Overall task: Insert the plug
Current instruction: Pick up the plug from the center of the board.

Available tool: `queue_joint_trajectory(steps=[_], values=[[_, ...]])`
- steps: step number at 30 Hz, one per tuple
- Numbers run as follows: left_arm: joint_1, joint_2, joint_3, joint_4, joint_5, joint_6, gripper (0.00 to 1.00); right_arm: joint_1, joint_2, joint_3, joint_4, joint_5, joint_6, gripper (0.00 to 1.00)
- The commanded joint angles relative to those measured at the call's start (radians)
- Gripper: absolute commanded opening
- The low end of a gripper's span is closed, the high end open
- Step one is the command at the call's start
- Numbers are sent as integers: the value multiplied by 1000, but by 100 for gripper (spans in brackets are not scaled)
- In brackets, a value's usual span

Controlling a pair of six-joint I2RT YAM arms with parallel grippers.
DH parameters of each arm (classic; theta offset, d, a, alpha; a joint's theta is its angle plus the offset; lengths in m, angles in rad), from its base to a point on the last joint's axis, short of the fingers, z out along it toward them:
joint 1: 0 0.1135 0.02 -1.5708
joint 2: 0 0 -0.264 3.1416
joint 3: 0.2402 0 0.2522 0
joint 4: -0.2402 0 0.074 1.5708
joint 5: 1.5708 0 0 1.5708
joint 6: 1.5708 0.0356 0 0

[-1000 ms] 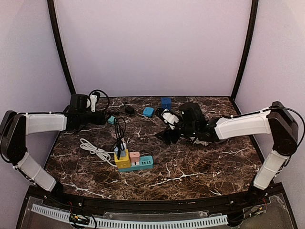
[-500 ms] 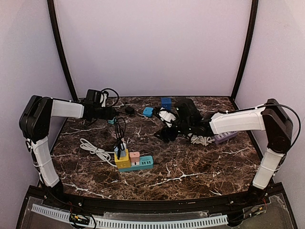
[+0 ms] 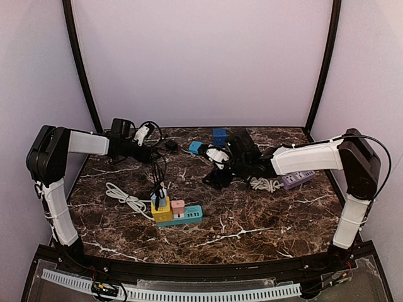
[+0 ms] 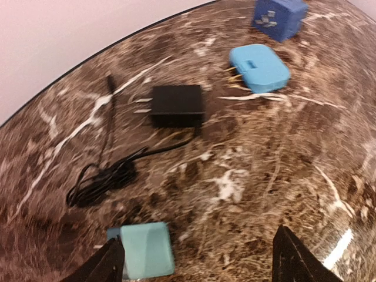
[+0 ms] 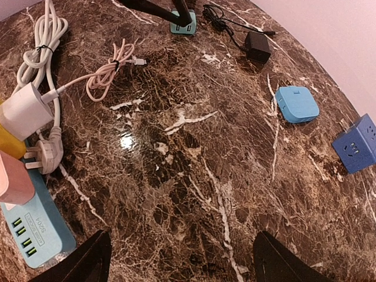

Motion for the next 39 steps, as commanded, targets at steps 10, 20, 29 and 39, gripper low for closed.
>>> queue_joint_trajectory(steps=[10, 20, 29, 39], values=[[14, 97, 350, -539, 244, 925, 78, -82, 32, 125, -26, -10, 61, 84], [6, 485, 987, -851, 192, 1038, 75, -81, 19, 80, -15, -45, 107, 84], [-8, 687, 1271, -745, 136, 1305, 77, -83, 17, 60, -2, -117, 162, 84], [-59, 715, 1201, -847, 104, 1472, 68, -82, 2, 41, -1, -136, 175, 86]])
